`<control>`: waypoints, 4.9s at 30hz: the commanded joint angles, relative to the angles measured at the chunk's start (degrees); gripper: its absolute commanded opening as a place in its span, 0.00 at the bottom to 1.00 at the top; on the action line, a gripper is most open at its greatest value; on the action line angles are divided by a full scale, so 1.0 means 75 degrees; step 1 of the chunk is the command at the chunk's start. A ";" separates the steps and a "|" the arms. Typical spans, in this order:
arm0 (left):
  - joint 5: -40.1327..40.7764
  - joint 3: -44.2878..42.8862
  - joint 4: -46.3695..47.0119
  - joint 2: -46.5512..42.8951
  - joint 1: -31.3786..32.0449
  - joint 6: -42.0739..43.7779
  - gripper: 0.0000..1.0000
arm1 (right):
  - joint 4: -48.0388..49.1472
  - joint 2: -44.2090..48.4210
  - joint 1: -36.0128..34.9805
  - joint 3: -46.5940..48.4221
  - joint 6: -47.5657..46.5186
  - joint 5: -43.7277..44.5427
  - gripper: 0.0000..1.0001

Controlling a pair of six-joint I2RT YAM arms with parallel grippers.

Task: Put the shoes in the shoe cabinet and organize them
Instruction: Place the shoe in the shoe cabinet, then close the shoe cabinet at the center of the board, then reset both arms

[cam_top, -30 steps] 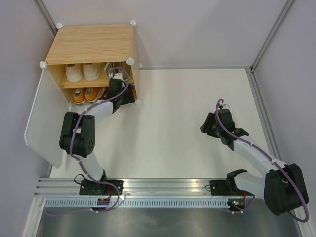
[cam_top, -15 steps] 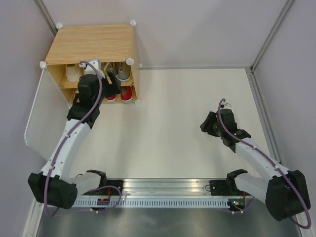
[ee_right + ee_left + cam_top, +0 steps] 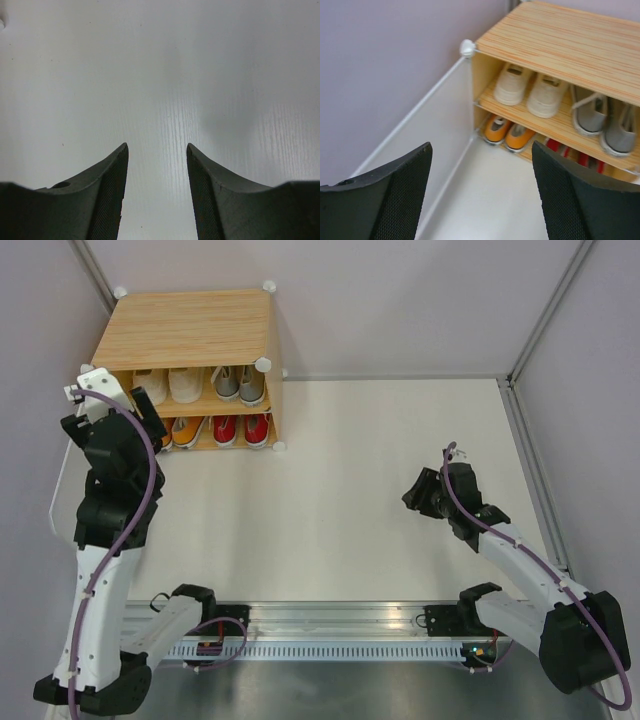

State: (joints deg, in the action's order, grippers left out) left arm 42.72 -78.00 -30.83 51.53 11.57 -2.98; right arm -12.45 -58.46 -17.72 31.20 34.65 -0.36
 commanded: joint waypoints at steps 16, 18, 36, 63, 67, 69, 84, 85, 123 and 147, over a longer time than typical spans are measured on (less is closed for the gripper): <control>0.0562 -0.0498 -0.0669 0.0980 -0.3242 0.0598 0.90 | 0.0499 -0.0139 -0.0017 -0.0164 -0.0109 -0.0655 0.55; 0.0468 -0.0721 -0.0753 0.1110 -0.3313 0.0585 0.90 | 0.0511 -0.0291 -0.0040 -0.0152 -0.0109 -0.0713 0.54; -0.1066 0.0240 -0.0541 0.1602 -0.4097 -0.0081 0.92 | 0.0511 -0.0561 -0.0192 -0.0176 -0.0156 -0.0585 0.53; -1.0734 0.0439 0.0993 0.0829 -0.4110 -0.2004 0.94 | 0.0230 -0.0256 -0.0181 -0.0035 -0.0285 0.0247 0.53; -1.1530 0.0566 0.1718 0.0689 -0.4098 -0.2402 0.94 | 0.0230 -0.0292 -0.0181 -0.0035 -0.0296 0.0235 0.53; -1.1649 0.0894 0.2573 0.0501 -0.4098 -0.2660 0.95 | 0.0230 -0.0303 -0.0181 -0.0035 -0.0285 0.0212 0.53; -0.9775 0.3298 0.3804 0.1425 -0.3290 -0.3458 0.62 | 0.0359 -0.0385 -0.0193 -0.0035 -0.0214 0.0060 0.53; -0.9635 0.3275 0.3910 0.1833 -0.3080 -0.3446 0.62 | 0.0394 -0.0420 -0.0181 -0.0047 -0.0203 -0.0149 0.53; -0.8214 0.1985 0.3129 0.2883 -0.1989 -0.3153 0.86 | 0.0382 -0.0082 -0.0204 0.0024 -0.0449 -0.0081 0.54; -0.6550 0.5161 0.1521 -0.3016 -0.0160 -0.1184 0.91 | -0.0860 -0.0034 -0.0485 0.2554 -0.1280 0.1828 0.69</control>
State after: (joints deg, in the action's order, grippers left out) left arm -6.28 -39.48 -21.21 27.62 10.11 -14.52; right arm -17.72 -59.20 -20.12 46.96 29.08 7.64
